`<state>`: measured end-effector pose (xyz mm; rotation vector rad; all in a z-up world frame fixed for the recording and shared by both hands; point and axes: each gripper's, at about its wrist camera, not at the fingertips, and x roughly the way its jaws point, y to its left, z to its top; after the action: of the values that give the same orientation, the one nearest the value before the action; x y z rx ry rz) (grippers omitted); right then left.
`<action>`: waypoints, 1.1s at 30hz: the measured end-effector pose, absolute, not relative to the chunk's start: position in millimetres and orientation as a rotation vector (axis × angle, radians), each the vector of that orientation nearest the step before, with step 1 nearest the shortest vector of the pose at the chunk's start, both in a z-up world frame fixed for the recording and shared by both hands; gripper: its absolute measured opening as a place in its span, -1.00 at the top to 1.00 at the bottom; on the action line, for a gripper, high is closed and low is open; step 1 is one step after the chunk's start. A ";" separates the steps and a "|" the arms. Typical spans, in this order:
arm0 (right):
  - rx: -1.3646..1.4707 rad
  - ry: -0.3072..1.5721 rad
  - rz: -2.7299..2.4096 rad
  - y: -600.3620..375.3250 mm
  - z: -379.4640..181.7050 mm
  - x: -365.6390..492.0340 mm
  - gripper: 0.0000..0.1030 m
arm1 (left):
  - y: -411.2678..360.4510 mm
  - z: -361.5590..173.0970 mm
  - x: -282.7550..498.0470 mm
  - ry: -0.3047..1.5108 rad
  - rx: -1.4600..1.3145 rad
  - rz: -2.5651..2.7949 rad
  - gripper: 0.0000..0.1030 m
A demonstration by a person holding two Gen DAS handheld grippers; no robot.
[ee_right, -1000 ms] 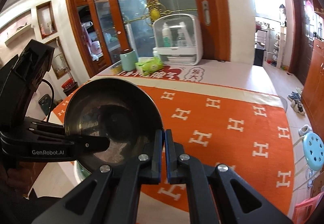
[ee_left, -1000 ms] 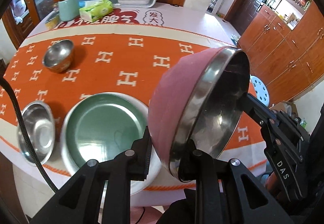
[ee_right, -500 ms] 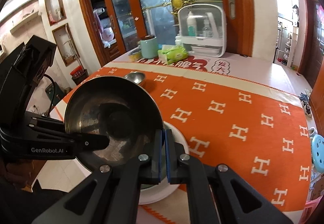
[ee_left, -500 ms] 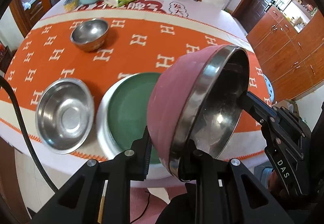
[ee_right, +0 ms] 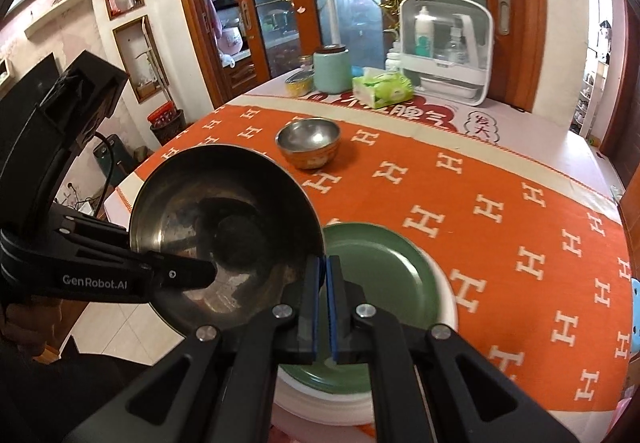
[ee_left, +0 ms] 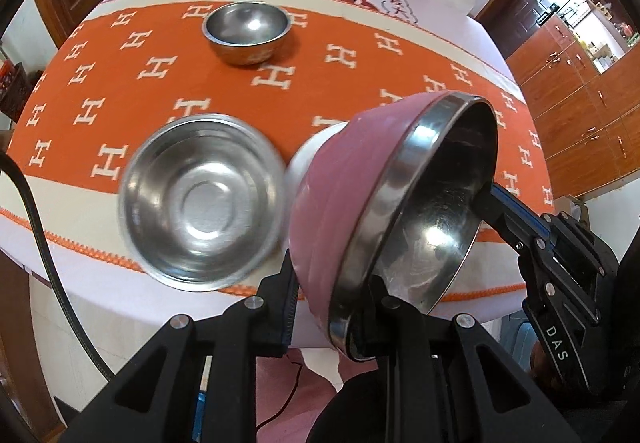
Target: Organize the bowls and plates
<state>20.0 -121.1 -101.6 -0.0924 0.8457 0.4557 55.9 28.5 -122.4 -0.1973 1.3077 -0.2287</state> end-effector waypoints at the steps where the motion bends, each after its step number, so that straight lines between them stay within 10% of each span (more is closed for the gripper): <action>1: -0.091 0.850 0.455 -116.4 -103.3 20.2 0.92 | 34.5 -124.2 57.3 1.312 -0.193 -0.227 0.62; 33: -0.113 1.008 0.352 -5.5 -147.3 55.4 0.85 | 131.9 -175.4 114.6 1.473 -0.010 -0.274 0.56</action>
<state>55.4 -5.5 -147.3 -0.1132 1.0079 0.3522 114.6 131.9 -175.4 -0.0101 1.4726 -0.2736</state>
